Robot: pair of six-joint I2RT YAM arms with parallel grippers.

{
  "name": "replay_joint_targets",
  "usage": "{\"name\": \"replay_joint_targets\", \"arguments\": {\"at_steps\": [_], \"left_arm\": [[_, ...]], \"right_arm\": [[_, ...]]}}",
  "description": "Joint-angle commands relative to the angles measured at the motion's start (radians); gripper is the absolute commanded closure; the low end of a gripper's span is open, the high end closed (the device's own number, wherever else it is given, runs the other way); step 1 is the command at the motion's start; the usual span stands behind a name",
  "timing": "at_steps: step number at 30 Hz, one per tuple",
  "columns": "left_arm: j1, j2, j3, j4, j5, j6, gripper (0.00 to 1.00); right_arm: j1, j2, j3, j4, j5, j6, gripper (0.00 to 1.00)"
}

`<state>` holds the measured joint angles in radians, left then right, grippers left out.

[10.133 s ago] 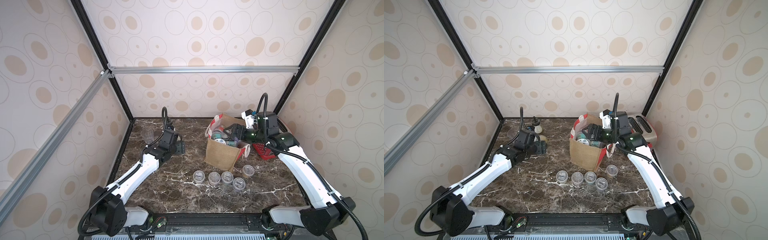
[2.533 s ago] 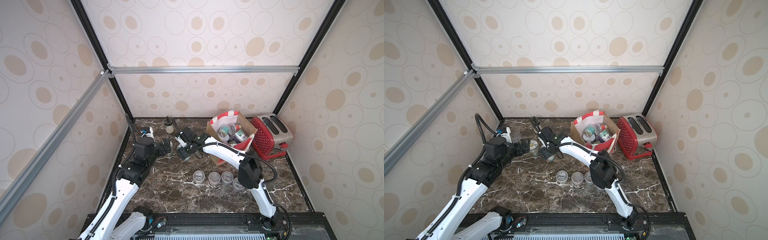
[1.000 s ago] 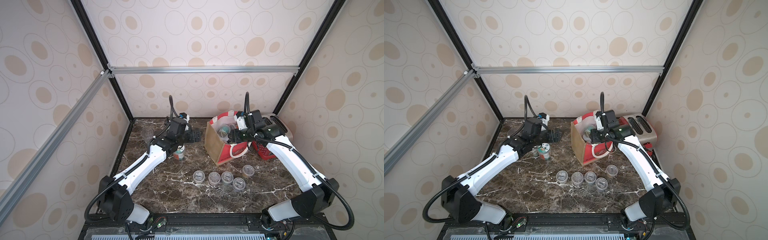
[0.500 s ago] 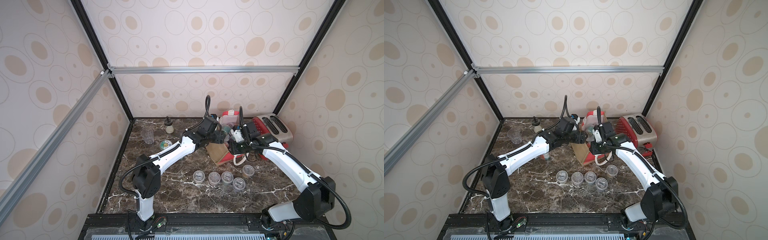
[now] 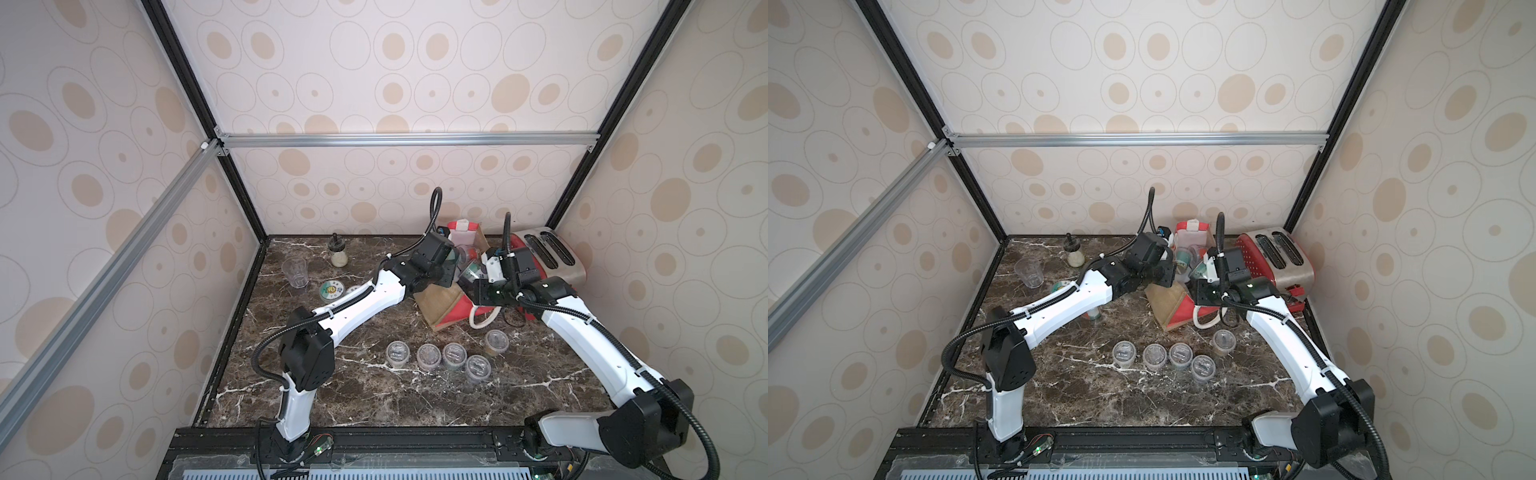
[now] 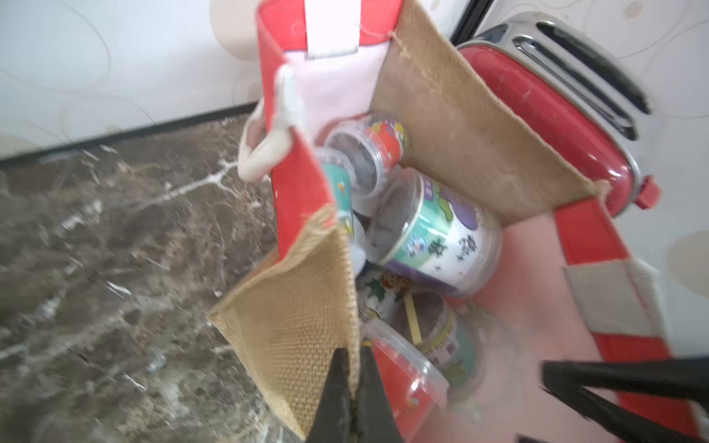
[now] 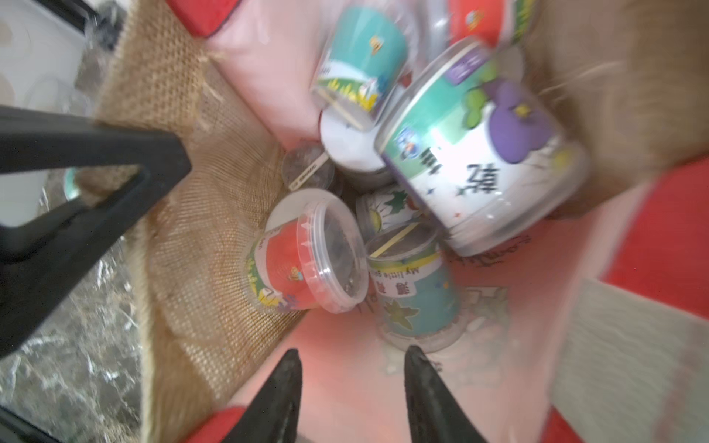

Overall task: Take out the seed jars from the canvas bag
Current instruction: Adjust the canvas bag at the center of the board.

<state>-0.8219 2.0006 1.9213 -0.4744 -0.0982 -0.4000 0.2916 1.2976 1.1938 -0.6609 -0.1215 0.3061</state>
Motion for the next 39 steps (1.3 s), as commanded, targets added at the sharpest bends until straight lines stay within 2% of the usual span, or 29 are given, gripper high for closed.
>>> {"name": "replay_joint_targets", "arguments": {"at_steps": [1,3,5,14,19,24,31,35,39], "left_arm": [[0.002,0.039,0.166,0.018,-0.108,0.150,1.00],[-0.002,0.039,0.172,0.045,-0.105,0.186,1.00],[-0.017,0.013,0.117,0.089,-0.106,0.219,1.00],[-0.123,-0.266,-0.438,0.469,-0.153,0.255,1.00],[-0.169,-0.327,-0.583,0.588,-0.164,0.255,1.00],[-0.203,-0.290,-0.568,0.587,-0.210,0.273,1.00],[-0.206,-0.256,-0.521,0.604,-0.296,0.318,1.00],[-0.188,-0.189,-0.389,0.587,-0.373,0.414,1.00],[-0.134,-0.104,-0.222,0.561,-0.349,0.457,1.00]], "right_arm": [[-0.035,-0.029,-0.020,-0.014,0.002,0.034,0.52],[-0.043,-0.042,-0.019,-0.005,-0.003,0.040,0.52],[-0.045,-0.061,-0.021,0.002,-0.004,0.041,0.50],[-0.063,-0.129,-0.047,0.026,0.020,0.037,0.46],[-0.082,-0.123,-0.035,0.055,0.022,0.051,0.41],[-0.086,-0.036,0.009,0.085,-0.013,0.064,0.40],[-0.097,0.083,0.059,0.049,-0.048,0.052,0.40],[-0.097,0.076,0.007,0.067,-0.101,0.078,0.42],[-0.097,0.057,-0.050,0.108,-0.131,0.117,0.43]]}}
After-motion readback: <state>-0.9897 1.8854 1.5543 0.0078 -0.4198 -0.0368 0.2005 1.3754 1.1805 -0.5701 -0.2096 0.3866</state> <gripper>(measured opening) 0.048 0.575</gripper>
